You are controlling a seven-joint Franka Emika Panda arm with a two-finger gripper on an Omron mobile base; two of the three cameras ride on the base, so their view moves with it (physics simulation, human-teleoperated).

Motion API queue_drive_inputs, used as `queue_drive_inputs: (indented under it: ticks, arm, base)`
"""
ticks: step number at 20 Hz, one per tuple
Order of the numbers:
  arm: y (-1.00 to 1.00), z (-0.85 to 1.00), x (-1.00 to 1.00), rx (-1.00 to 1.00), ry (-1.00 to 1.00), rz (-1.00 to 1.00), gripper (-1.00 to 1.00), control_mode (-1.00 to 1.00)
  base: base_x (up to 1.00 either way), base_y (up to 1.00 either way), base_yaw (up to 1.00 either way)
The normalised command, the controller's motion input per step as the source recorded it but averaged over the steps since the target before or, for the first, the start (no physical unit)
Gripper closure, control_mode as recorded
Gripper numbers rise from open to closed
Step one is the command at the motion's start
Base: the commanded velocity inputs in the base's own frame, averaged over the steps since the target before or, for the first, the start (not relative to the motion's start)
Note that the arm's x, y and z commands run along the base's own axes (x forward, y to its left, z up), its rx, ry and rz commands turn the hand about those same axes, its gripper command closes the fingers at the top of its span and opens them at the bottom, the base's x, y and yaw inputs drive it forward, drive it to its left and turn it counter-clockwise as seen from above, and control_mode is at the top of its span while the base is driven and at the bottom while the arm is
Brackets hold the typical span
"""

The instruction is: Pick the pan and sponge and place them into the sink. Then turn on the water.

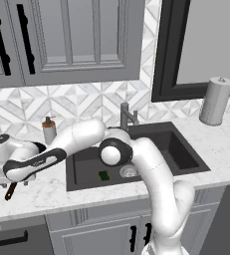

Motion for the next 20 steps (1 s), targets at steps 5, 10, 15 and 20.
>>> queue_drive_inputs:
  ticks: [5,10,15,20]
  arm:
    - [0.16,-0.21,0.00,0.00,0.00,0.00,-1.00,-1.00]
    - [0.15,-0.16,0.00,0.00,0.00,0.00,-1.00,-1.00]
    - [0.01,-0.13,0.00,0.00,0.01,0.00,1.00,-1.00]
    - [-0.10,-0.13,0.00,0.00,0.00,0.00,1.00,-1.00]
  base:
    - [0.00,0.00,0.00]
    - [0.00,0.00,0.00]
    - [0.00,0.00,0.00]
    - [0.00,0.00,0.00]
